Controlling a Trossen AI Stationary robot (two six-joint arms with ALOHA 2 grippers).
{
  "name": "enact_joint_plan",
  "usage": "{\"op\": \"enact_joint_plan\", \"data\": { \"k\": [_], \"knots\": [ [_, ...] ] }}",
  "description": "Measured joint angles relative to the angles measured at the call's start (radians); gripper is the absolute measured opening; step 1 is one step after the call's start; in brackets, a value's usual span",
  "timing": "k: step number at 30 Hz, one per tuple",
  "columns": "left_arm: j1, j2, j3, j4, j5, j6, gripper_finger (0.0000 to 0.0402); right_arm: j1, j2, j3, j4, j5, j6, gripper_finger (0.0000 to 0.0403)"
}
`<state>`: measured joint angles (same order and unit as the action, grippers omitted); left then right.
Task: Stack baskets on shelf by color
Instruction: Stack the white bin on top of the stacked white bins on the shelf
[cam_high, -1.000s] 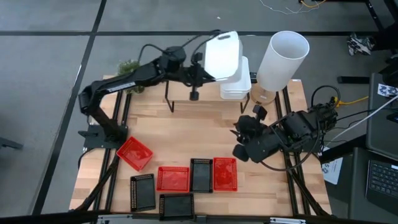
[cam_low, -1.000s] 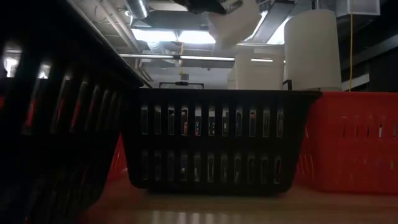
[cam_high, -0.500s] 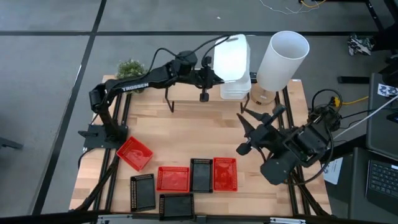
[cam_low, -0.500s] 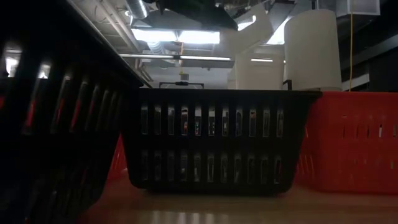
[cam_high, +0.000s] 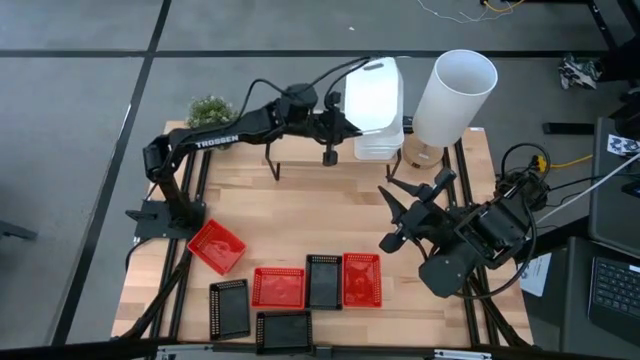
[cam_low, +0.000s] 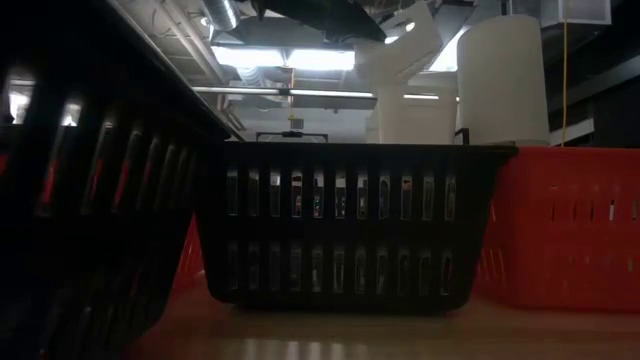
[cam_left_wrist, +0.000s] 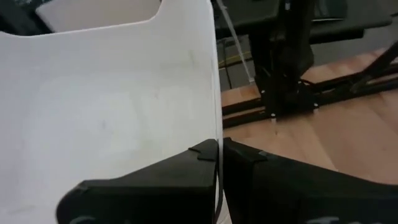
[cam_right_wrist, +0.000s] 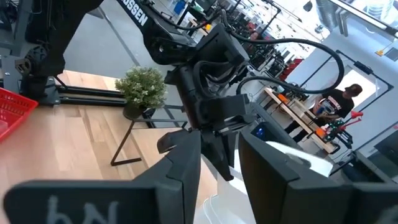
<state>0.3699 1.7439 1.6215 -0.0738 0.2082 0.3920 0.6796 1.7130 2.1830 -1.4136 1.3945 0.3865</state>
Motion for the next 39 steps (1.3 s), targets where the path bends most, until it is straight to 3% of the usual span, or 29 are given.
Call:
{"op": "enact_joint_plan", "data": {
  "k": [23,39],
  "knots": [
    [-0.022,0.035,0.001,-0.014,-0.052,-0.023,0.0001,0.0,-0.001,0.0,-0.004,-0.01,0.002,0.0111],
    [-0.026,0.028,0.001,0.072,-0.05,-0.022,0.0064,0.0,-0.001,0.0,-0.004,-0.064,0.031,0.0111]
  ]
}}
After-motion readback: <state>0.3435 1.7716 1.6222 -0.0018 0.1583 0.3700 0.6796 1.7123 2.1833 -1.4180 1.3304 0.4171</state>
